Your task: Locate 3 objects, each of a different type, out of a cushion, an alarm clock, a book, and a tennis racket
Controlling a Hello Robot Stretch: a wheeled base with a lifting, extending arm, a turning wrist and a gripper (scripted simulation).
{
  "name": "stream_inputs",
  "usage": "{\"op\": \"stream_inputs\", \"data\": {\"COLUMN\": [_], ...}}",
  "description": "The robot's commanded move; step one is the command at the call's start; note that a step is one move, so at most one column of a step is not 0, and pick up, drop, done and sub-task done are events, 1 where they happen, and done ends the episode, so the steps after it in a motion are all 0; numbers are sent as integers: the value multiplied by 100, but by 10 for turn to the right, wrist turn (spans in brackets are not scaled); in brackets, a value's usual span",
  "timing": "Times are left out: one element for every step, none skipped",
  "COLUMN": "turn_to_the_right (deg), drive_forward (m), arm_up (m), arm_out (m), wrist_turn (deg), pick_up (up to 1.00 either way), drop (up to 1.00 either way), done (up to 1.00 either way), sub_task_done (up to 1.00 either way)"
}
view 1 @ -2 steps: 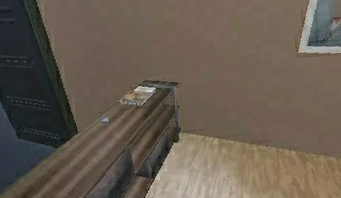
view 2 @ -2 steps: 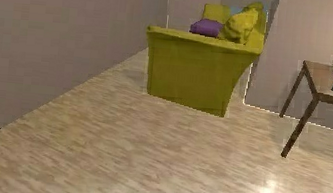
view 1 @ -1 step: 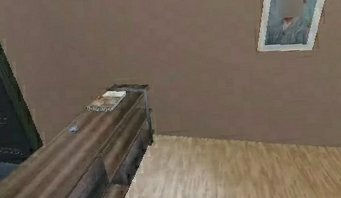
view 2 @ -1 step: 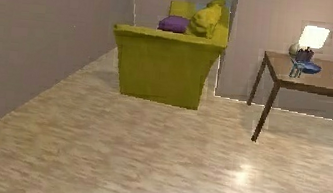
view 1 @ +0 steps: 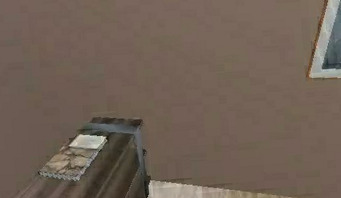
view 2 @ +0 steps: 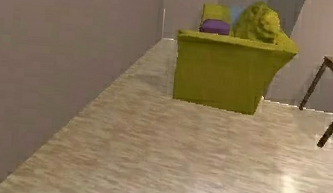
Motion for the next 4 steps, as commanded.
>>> {"op": "stream_inputs", "data": {"turn_to_the_right": [-270, 0, 450, 450], "drive_forward": [0, 0, 0, 0], "arm_up": [0, 0, 0, 0], "arm_out": [0, 0, 0, 0], "wrist_turn": [0, 0, 0, 0], "pick_up": [0, 0, 0, 0], "drop": [0, 0, 0, 0], "done": [0, 0, 0, 0], "sub_task_done": [0, 100, 0, 0]}}
